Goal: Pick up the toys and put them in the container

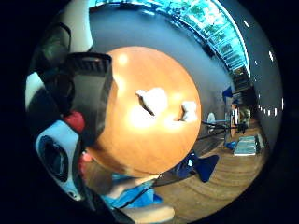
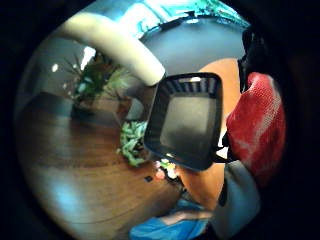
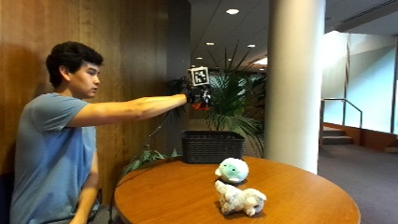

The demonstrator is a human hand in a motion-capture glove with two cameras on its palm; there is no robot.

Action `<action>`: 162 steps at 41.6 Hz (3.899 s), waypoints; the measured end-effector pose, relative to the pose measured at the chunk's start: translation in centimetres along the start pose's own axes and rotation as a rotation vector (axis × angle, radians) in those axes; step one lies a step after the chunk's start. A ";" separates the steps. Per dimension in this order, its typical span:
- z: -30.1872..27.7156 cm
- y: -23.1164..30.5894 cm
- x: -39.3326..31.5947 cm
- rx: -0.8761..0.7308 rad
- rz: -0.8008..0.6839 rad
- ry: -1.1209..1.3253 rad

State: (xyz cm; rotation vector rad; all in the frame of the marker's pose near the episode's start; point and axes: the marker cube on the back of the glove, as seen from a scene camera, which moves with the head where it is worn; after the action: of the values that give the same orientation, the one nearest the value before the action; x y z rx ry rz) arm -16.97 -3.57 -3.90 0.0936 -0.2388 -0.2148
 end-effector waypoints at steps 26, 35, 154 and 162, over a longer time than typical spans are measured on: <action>9.5 -1.3 -7.1 -0.264 -0.156 -0.010; 7.1 -2.7 -1.1 -0.220 -0.050 0.025; -3.8 -4.9 3.1 0.074 0.088 0.141; -3.9 -3.6 -0.3 0.123 0.014 -0.057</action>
State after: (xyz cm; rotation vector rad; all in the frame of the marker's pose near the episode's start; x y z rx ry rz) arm -17.00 -6.79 -8.20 0.2076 -0.3093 -0.1891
